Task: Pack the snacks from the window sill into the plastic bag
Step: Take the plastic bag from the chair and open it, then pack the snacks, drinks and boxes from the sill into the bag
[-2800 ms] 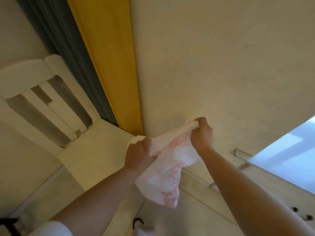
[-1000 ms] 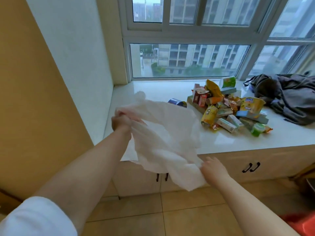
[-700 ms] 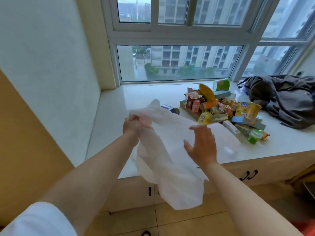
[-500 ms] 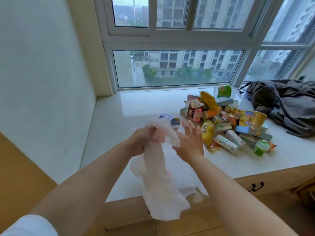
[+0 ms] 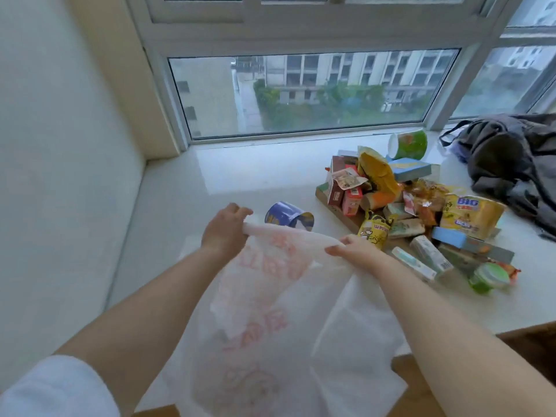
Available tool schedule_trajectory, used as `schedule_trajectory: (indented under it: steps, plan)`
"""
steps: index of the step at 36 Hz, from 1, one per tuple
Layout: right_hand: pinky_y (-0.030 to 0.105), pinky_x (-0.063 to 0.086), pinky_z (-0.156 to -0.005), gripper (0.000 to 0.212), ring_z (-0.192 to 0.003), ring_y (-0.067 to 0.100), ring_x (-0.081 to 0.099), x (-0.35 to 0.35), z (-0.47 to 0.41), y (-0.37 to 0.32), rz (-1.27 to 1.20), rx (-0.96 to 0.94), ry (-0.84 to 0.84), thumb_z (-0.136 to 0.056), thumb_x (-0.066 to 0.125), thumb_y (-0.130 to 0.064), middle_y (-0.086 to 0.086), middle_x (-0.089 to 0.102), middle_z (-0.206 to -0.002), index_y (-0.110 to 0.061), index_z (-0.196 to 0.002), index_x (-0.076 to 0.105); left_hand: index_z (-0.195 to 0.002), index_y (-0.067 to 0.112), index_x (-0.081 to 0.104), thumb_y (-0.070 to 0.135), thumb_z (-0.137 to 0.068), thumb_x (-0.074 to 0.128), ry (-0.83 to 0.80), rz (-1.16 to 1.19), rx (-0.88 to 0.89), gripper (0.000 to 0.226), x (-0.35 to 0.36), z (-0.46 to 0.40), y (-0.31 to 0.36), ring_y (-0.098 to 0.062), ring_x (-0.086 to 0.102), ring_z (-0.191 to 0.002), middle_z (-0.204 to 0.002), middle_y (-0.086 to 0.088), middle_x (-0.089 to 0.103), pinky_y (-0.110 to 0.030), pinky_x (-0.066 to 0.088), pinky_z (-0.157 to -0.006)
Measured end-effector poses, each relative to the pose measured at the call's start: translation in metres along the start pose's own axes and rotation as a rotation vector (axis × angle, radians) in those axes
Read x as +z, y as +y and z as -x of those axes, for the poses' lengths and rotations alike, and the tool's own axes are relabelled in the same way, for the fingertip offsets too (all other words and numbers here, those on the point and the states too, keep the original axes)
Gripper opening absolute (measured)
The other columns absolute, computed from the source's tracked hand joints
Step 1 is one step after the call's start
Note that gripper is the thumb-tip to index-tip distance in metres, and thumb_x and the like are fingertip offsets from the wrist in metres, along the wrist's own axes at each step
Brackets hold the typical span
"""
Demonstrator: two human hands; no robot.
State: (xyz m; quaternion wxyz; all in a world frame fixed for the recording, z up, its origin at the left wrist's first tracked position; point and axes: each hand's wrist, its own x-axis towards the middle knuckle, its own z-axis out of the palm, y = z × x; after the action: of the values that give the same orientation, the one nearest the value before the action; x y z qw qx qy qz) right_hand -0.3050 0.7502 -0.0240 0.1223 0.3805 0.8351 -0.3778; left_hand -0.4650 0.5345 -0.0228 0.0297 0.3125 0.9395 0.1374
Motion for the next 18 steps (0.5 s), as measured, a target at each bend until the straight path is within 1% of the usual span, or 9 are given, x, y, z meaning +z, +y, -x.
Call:
schedule_trajectory:
  steps: [2, 4, 6, 7, 10, 11, 13, 15, 18]
  plan:
    - [0.033, 0.043, -0.093, 0.056, -0.119, 0.029, 0.049, 0.012, -0.021, 0.01, -0.002, 0.017, 0.113, -0.086, 0.062, -0.036, 0.013, 0.049, -0.133, -0.01, -0.132, 0.046, -0.14, 0.025, 0.041, 0.016, -0.086, 0.058, 0.069, -0.068, -0.012, 0.057, 0.021, -0.001, 0.01, -0.027, 0.037, -0.124, -0.138, -0.001, 0.043, -0.039, 0.042, -0.095]
    - [0.037, 0.044, -0.097, 0.052, -0.122, 0.031, 0.046, 0.022, -0.038, 0.02, 0.028, 0.023, 0.166, -0.088, 0.058, -0.03, 0.014, 0.044, -0.136, -0.011, -0.134, 0.043, -0.147, 0.032, 0.022, 0.034, -0.087, 0.057, -0.012, -0.198, -0.019, 0.069, 0.042, -0.005, 0.016, -0.025, 0.021, -0.135, -0.151, 0.004, 0.024, -0.039, 0.03, -0.104]
    - [0.037, 0.041, -0.099, 0.052, -0.125, 0.032, 0.044, 0.03, -0.053, 0.029, 0.091, 0.022, 0.16, -0.089, 0.055, -0.027, 0.013, 0.04, -0.138, -0.013, -0.137, 0.039, -0.146, 0.038, 0.006, 0.051, -0.086, 0.051, -0.102, -0.228, 0.02, 0.076, 0.065, -0.01, 0.014, -0.025, 0.01, -0.139, -0.155, 0.005, 0.012, -0.048, 0.021, -0.109]
    - [0.038, 0.039, -0.1, 0.054, -0.126, 0.032, 0.042, 0.034, -0.06, 0.033, 0.111, 0.026, 0.16, -0.089, 0.054, -0.027, 0.013, 0.038, -0.139, -0.013, -0.138, 0.037, -0.144, 0.041, 0.005, 0.058, -0.084, 0.047, -0.111, -0.227, 0.073, 0.075, 0.074, -0.01, 0.014, -0.026, 0.009, -0.139, -0.155, 0.004, 0.014, -0.055, 0.022, -0.107]
    - [0.042, 0.038, -0.1, 0.058, -0.125, 0.033, 0.041, 0.041, -0.077, 0.039, 0.186, -0.026, 0.224, -0.086, 0.055, -0.028, 0.012, 0.038, -0.139, -0.017, -0.139, 0.034, -0.138, 0.047, 0.025, 0.074, -0.074, 0.035, -0.179, -0.271, 0.217, 0.07, 0.096, -0.012, 0.014, -0.029, 0.017, -0.138, -0.152, 0.002, 0.021, -0.074, 0.029, -0.096]
    - [0.043, 0.04, -0.098, 0.06, -0.121, 0.032, 0.044, 0.045, -0.081, 0.042, 0.283, -0.096, 0.265, -0.083, 0.058, -0.03, 0.01, 0.04, -0.136, -0.019, -0.138, 0.036, -0.139, 0.05, 0.022, 0.076, -0.073, 0.035, -0.232, -0.312, 0.262, 0.073, 0.106, -0.013, 0.012, -0.03, 0.011, -0.141, -0.156, 0.005, 0.013, -0.076, 0.022, -0.097]
    - [0.044, 0.046, -0.088, 0.067, -0.109, 0.031, 0.055, 0.055, -0.09, 0.049, 0.477, -0.293, 0.306, -0.072, 0.07, -0.034, 0.009, 0.05, -0.129, -0.022, -0.132, 0.044, -0.143, 0.054, 0.002, 0.077, -0.077, 0.037, -0.325, -0.409, 0.289, 0.078, 0.127, -0.017, 0.008, -0.031, -0.014, -0.144, -0.156, 0.013, -0.017, -0.076, -0.002, -0.102]
    - [0.044, 0.048, -0.086, 0.071, -0.106, 0.031, 0.059, 0.068, -0.098, 0.055, 0.624, -0.457, 0.248, -0.065, 0.075, -0.035, 0.009, 0.055, -0.13, -0.023, -0.13, 0.047, -0.143, 0.052, -0.009, 0.072, -0.083, 0.038, -0.47, -0.423, 0.179, 0.078, 0.138, -0.024, 0.005, -0.032, -0.025, -0.142, -0.153, 0.013, -0.027, -0.073, -0.01, -0.101]
    - [0.046, 0.021, -0.112, 0.059, -0.139, 0.026, 0.025, 0.091, -0.114, 0.068, 0.808, -0.44, -0.044, -0.091, 0.046, -0.027, 0.001, 0.022, -0.155, -0.027, -0.146, 0.025, -0.146, 0.047, -0.003, 0.067, -0.09, 0.03, -0.638, -0.397, 0.055, 0.068, 0.157, -0.037, -0.006, -0.031, -0.017, -0.144, -0.158, 0.01, -0.015, -0.073, -0.003, -0.103]
